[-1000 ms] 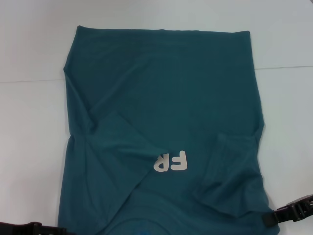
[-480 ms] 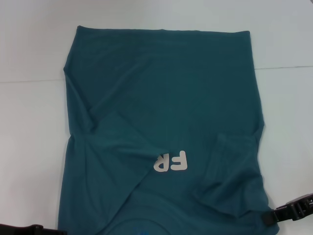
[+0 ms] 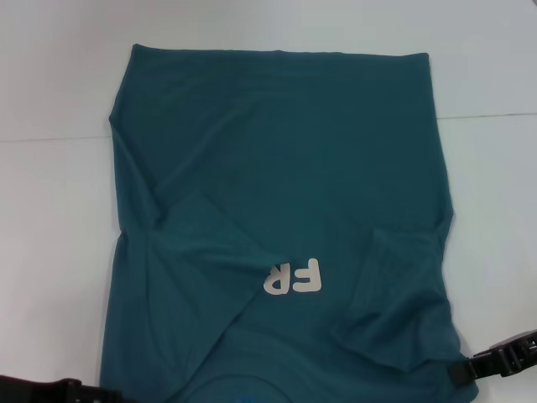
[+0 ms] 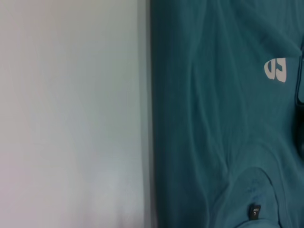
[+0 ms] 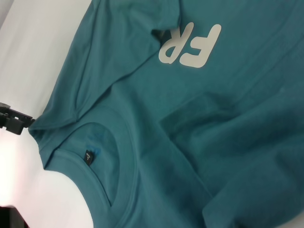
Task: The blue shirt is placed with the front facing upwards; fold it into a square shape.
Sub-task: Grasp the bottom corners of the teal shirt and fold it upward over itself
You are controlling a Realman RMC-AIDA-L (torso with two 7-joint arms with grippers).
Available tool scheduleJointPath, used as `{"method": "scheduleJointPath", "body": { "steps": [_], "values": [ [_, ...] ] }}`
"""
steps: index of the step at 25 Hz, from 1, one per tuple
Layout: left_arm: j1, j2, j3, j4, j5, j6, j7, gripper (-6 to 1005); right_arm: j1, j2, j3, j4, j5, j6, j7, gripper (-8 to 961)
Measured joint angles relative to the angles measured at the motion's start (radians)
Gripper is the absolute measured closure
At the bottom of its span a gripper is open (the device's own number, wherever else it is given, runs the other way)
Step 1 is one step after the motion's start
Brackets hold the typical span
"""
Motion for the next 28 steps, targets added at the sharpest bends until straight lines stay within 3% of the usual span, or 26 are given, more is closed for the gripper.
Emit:
{"method": "scheduleJointPath", "body": {
  "steps": [12, 17, 20, 25, 28],
  "values": [
    [-0.006, -0.002, 0.003, 0.002, 0.025, -0.004, -0.013, 207, -0.001, -0.001, 0.002, 0.000, 0.000, 0.000, 0.000, 898],
    [-0.011, -0.013, 0.015, -0.002, 0.059, -0.020, -0.015, 436, 0.000, -0.001, 0.003, 0.000, 0.000, 0.000, 0.000, 897],
    [-0.013, -0.013, 0.017, -0.001, 0.070, -0.028, -0.020, 686, 0.001, -0.002, 0.004, 0.000, 0.000, 0.000, 0.000, 897],
    [-0.015, -0.019, 0.017, -0.017, 0.074, -0.035, -0.025, 884, 0.002, -0.002, 0.005, 0.000, 0.000, 0.000, 0.000, 897],
    [-0.017, -0.022, 0.017, -0.022, 0.075, -0.035, -0.026, 893, 0.002, -0.002, 0.005, 0.000, 0.000, 0.000, 0.000, 897]
  ]
}}
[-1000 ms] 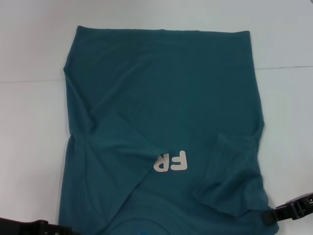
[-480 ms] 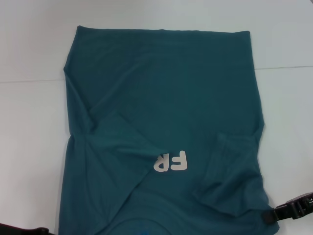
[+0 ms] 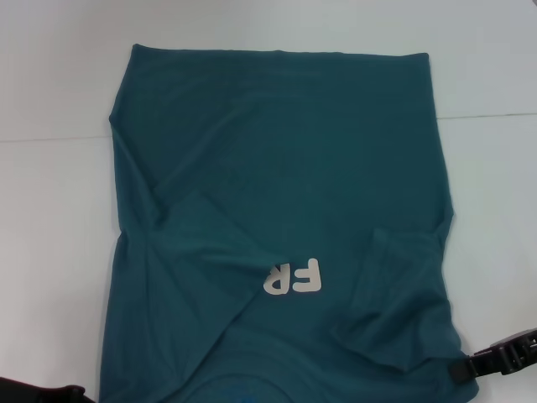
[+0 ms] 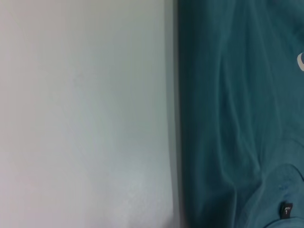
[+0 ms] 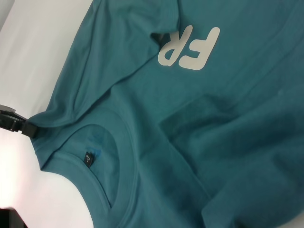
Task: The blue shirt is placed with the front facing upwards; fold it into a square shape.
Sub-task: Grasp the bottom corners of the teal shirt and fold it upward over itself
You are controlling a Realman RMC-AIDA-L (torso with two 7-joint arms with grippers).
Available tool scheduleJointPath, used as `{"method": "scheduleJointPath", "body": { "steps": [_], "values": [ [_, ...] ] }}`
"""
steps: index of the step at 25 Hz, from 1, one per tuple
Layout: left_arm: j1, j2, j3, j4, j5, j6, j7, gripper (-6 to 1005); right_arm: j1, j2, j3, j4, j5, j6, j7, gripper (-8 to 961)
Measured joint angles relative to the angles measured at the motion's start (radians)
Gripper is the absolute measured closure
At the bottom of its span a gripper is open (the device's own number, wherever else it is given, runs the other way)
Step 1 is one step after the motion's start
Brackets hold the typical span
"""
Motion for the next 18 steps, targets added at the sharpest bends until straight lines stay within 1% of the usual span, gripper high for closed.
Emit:
{"method": "scheduleJointPath", "body": {
  "steps": [8, 13, 18],
  "values": [
    [-0.001, -0.002, 0.000, -0.002, -0.003, 0.000, 0.011, 917, 0.000, 0.000, 0.000, 0.000, 0.000, 0.000, 0.000, 897],
    [0.000, -0.008, 0.000, -0.017, -0.003, 0.005, 0.026, 924, 0.001, 0.000, 0.000, 0.000, 0.000, 0.000, 0.000, 896],
    [-0.002, -0.008, 0.000, -0.020, -0.005, 0.007, 0.033, 945, 0.007, 0.000, 0.001, 0.000, 0.000, 0.000, 0.000, 896]
  ]
}}
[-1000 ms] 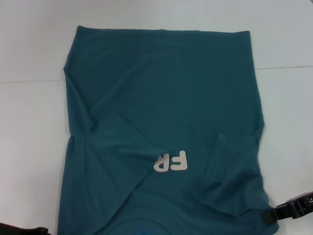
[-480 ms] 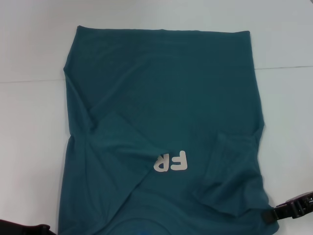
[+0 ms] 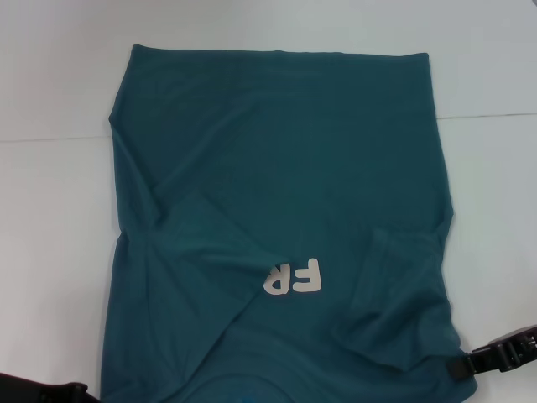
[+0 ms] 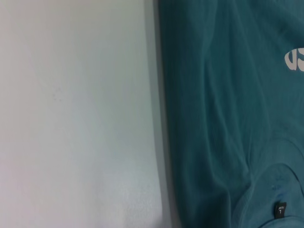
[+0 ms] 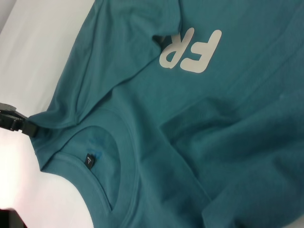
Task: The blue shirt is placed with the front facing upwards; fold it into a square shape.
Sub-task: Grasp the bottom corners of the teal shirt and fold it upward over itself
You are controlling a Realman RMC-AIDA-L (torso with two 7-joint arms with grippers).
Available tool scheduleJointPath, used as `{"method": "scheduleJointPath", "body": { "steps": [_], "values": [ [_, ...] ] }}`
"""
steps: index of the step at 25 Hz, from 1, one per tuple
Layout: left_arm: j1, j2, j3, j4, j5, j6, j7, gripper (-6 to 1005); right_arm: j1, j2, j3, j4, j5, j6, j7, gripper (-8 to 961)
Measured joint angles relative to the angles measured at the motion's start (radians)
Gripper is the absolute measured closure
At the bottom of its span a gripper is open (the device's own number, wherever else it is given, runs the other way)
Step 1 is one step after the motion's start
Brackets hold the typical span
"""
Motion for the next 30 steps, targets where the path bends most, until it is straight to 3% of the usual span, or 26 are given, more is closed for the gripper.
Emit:
{"method": "scheduleJointPath", "body": {
  "steps": [18, 30],
  "values": [
    [-0.011, -0.006, -0.007, -0.002, -0.029, 0.014, 0.020, 963, 0.003, -0.006, 0.002, 0.000, 0.033, 0.002, -0.008, 896],
    [-0.002, 0.010, -0.017, -0.008, -0.139, 0.020, 0.036, 963, -0.002, -0.023, 0.011, 0.000, 0.134, -0.004, -0.019, 900]
  ]
}}
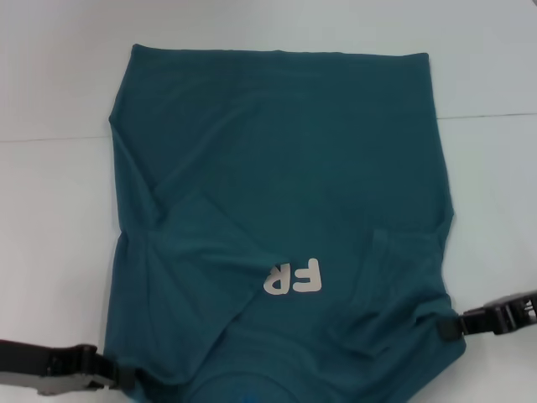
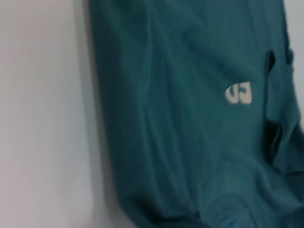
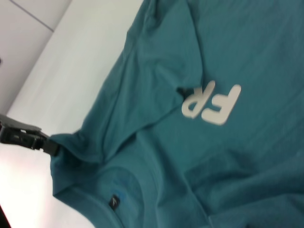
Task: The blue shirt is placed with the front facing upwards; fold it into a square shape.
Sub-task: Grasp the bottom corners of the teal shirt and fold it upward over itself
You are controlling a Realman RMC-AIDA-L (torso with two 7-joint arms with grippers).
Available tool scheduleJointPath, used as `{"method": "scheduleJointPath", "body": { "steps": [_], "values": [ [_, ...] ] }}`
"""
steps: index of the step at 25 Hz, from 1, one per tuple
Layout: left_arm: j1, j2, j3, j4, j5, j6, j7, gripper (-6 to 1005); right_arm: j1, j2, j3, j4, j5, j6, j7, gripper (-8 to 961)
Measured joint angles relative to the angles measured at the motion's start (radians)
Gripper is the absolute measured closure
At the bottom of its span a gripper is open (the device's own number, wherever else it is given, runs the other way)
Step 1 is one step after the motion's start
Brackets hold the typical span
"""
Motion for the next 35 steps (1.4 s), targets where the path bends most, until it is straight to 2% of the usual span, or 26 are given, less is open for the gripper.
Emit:
{"method": "scheduleJointPath", "body": {
  "steps": [15, 24, 35],
  "values": [
    [-0.006, 0.014, -0.058, 0.000, -0.151, -0.017, 0.089, 963, 0.008, -0.012, 0.071, -0.002, 0.097, 0.058, -0.043, 899],
    [-0.029, 0.014, -0.063, 0.001, -0.190, -0.062, 0.143, 963, 0.009, -0.014, 0.074, -0.008, 0.149, 0.102, -0.061, 899],
    [-0.022, 0.009, -0.066, 0.001, -0.269, -0.095, 0.236, 962, 0.016, -0.014, 0.082, -0.011, 0.179, 0.113, -0.085, 900]
  ]
}}
